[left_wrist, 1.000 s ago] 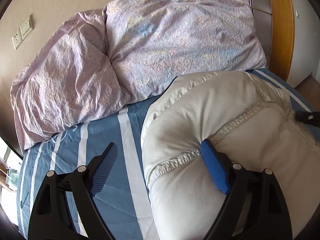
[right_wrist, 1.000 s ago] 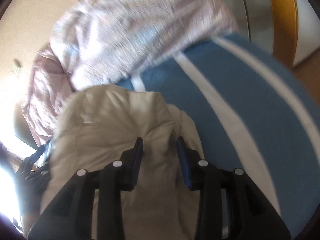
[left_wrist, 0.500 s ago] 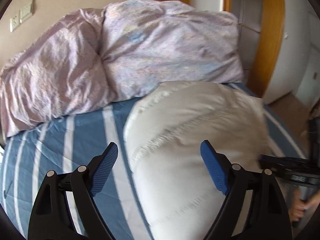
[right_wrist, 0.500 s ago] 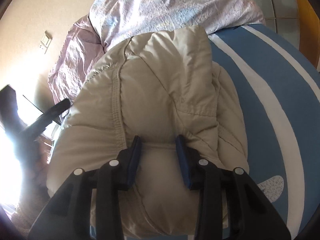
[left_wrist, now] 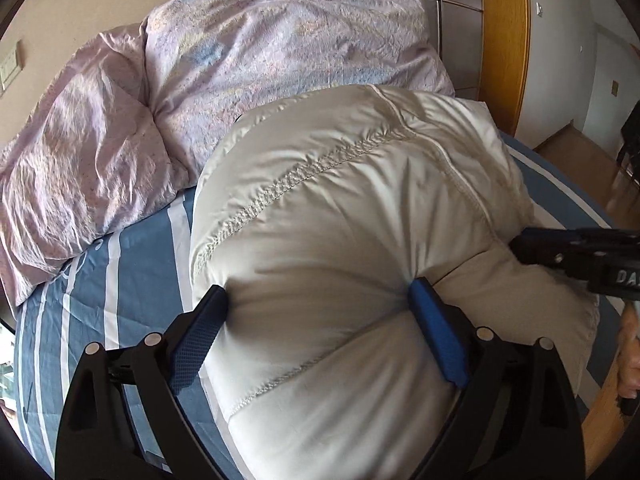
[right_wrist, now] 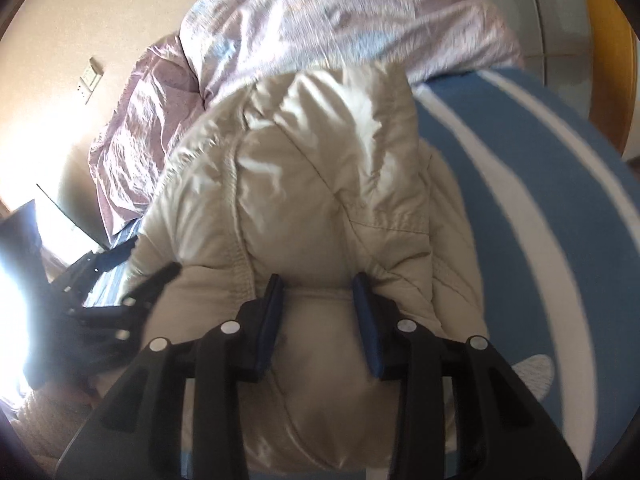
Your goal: Fold large clothes
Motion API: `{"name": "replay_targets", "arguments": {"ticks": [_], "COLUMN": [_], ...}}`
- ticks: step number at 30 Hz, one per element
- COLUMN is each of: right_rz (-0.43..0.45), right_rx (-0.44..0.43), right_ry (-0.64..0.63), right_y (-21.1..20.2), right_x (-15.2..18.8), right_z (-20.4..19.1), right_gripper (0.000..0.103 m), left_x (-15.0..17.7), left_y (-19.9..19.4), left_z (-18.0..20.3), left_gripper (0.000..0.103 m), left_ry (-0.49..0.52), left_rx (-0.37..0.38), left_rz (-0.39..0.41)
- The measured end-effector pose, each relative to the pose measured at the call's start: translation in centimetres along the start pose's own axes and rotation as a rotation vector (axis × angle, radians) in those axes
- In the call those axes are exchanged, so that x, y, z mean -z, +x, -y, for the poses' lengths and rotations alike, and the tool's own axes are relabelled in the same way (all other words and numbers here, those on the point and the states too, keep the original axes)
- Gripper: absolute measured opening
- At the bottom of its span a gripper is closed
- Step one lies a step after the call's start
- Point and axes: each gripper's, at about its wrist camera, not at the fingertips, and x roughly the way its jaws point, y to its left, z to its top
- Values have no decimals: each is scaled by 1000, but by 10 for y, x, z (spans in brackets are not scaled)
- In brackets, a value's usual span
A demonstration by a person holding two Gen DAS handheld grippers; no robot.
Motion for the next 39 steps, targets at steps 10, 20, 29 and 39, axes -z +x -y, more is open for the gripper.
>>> {"name": "replay_targets", "arguments": {"ticks": [10, 20, 29, 39], "right_rz": [-11, 44, -118, -265], "right_rx": [-58, -58, 61, -105], "right_ry": [32, 101, 145, 293], "right_y": [26, -27, -14, 41], "right_x": [5, -24, -55, -65], "right_z": [18, 14, 38, 75], "right_gripper": [38, 101, 101, 101], "left_x": [0, 6, 26, 25], "left_y": [1, -50, -13, 11], "left_z": [6, -106, -140, -134], "left_gripper": [93, 92, 94, 100], "left_ry": [-2, -319, -503, -555], "left_rx": [-28, 141, 358, 510], "left_rz": [32, 50, -101, -144]}}
